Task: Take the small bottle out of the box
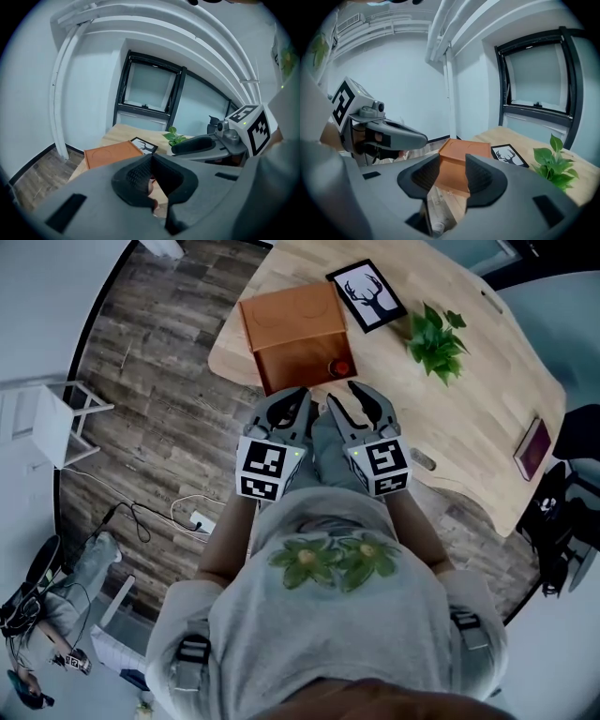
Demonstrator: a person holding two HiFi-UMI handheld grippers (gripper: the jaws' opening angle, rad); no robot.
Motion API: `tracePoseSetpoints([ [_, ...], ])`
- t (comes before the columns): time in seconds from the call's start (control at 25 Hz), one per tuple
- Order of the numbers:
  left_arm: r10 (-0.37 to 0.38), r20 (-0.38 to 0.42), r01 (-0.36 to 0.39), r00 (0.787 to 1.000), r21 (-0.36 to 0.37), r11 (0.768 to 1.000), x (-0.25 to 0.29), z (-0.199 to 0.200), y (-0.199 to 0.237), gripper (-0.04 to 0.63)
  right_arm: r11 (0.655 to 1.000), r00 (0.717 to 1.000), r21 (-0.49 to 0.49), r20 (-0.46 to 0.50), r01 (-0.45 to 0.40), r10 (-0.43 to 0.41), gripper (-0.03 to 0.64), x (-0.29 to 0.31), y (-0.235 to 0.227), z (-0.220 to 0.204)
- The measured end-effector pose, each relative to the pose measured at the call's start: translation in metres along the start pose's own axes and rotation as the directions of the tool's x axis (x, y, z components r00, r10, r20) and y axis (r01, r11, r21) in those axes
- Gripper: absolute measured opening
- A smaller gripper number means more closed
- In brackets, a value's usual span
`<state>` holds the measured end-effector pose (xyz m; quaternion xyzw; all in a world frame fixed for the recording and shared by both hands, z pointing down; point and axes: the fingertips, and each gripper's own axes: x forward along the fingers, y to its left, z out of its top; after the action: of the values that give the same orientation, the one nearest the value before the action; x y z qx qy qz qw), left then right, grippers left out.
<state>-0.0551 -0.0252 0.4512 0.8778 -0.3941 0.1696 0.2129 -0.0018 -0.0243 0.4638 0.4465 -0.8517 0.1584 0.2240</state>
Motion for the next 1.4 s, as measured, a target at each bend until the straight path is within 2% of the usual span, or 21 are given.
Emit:
tracePoseSetpoints([
  [0.28, 0.052, 0.008, -0.052, 0.999, -0.032, 0.998, 0.01, 0.011, 0.016, 0.008, 0.999, 0.997, -0.021, -0.072, -0.024, 0.023, 0.181, 0.023, -0.021, -0.01],
  [0.44, 0.07, -0.021, -0.07, 0.997, -0.045, 0.997, 0.017, 0.01, 0.025, 0.008, 0.998, 0.995, -0.048, -0.095, -0.038, 0.033, 0.189, 0.036, -0.028, -0.012],
  [0.64, 0.092, -0.012, -0.093, 0.996, -0.066, 0.994, 0.027, 0.014, 0.03, 0.008, 0.995, 0.988, -0.065, -0.141, -0.073, 0.063, 0.198, 0.051, -0.032, -0.022],
  [0.84, 0.101, -0.024, -0.102, 0.995, -0.072, 0.992, 0.036, 0.011, 0.033, 0.008, 0.993, 0.98, -0.064, -0.184, -0.096, 0.082, 0.213, 0.066, -0.039, -0.037],
  [0.96, 0.102, -0.059, -0.106, 0.993, -0.073, 0.992, 0.04, 0.004, 0.035, 0.008, 0.994, 0.975, -0.055, -0.205, -0.093, 0.08, 0.213, 0.07, -0.043, -0.042],
  [1.4, 0.1, -0.077, -0.106, 0.992, -0.081, 0.991, 0.052, 0.0, 0.033, 0.008, 0.996, 0.963, -0.038, -0.261, -0.076, 0.063, 0.213, 0.082, -0.056, -0.076],
])
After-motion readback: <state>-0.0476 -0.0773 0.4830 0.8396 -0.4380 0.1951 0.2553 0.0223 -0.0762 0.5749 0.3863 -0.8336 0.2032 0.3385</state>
